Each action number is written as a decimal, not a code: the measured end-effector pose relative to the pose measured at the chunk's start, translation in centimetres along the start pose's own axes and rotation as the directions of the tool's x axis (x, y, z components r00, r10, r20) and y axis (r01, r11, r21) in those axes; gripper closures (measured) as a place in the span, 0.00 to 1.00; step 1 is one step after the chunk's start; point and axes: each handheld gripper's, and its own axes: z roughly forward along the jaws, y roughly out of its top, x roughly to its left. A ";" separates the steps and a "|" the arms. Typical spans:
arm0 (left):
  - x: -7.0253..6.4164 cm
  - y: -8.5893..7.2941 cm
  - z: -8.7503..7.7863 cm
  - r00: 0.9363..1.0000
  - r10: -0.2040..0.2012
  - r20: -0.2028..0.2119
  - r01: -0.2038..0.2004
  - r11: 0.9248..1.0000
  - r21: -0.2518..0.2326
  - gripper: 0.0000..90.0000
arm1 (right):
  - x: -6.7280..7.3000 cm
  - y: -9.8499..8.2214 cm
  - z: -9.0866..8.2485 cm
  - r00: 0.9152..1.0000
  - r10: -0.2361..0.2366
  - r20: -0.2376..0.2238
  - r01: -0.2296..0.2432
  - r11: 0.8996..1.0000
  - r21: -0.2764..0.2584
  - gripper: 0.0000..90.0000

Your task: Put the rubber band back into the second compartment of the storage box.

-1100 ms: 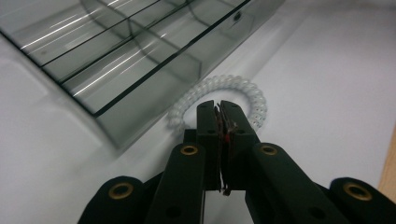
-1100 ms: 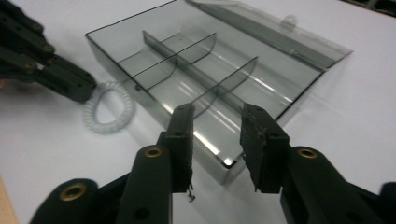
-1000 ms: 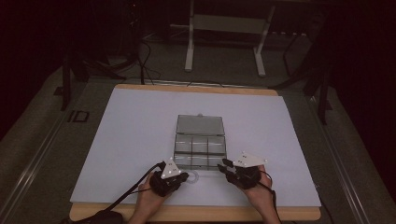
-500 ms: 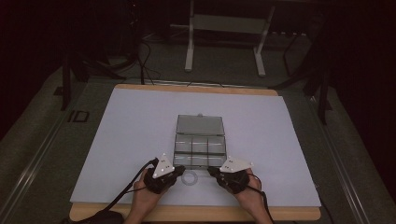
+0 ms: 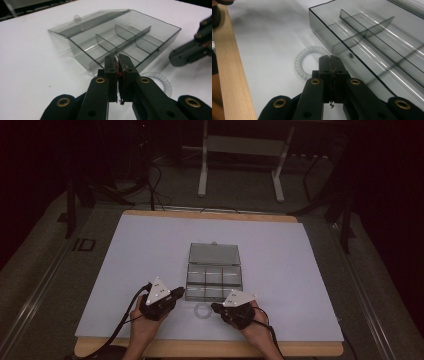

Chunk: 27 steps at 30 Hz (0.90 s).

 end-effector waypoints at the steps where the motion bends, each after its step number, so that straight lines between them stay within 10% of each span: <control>1: 0.1 0.0 -0.1 1.000 -0.004 -0.006 0.004 1.000 -0.002 0.96 | 0.1 0.1 0.2 1.000 -0.002 -0.005 0.002 1.000 0.004 0.99; 27: 1.1 -0.8 -0.1 0.999 -0.035 -0.039 0.035 0.999 0.003 0.93 | 0.3 -0.1 1.7 1.000 -0.005 0.023 0.003 0.994 0.111 1.00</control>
